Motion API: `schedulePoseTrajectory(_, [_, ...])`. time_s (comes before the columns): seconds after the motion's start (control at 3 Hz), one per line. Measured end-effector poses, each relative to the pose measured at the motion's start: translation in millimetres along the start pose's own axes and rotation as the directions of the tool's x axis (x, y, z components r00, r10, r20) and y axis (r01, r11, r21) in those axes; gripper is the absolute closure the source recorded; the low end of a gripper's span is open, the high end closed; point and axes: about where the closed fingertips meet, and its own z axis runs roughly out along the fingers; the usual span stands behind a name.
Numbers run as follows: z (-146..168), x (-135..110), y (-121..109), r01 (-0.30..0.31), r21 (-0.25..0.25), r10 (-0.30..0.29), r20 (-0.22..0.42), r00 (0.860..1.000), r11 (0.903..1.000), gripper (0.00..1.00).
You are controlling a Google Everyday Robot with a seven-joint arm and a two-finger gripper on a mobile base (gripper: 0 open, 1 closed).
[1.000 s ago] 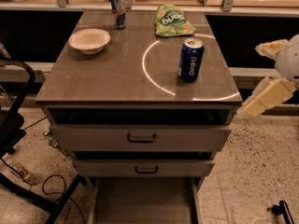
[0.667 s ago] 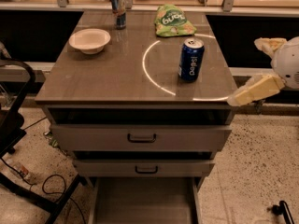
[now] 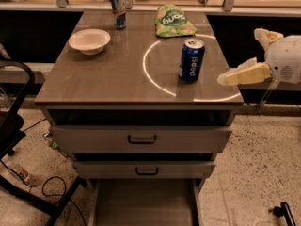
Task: Knock pepsi can over
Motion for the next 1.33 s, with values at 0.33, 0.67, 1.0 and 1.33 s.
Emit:
schedulePoseTrajectory(0.33, [1, 0, 0, -0.005, 0.0, 0.005, 0.005, 1.0, 1.0, 0.0])
schedulePoseTrajectory(0.67, [11, -1, 4, -0.008, -0.012, 0.009, 0.042, 0.999, 0.9999, 0.0])
schedulePoseTrajectory(1.0, [50, -6, 7, -0.031, -0.057, 0.039, 0.138, 0.99, 0.9979, 0.0])
schedulePoseTrajectory(1.33, [73, -8, 8, -0.037, -0.084, 0.051, 0.177, 0.983, 0.9958, 0.0])
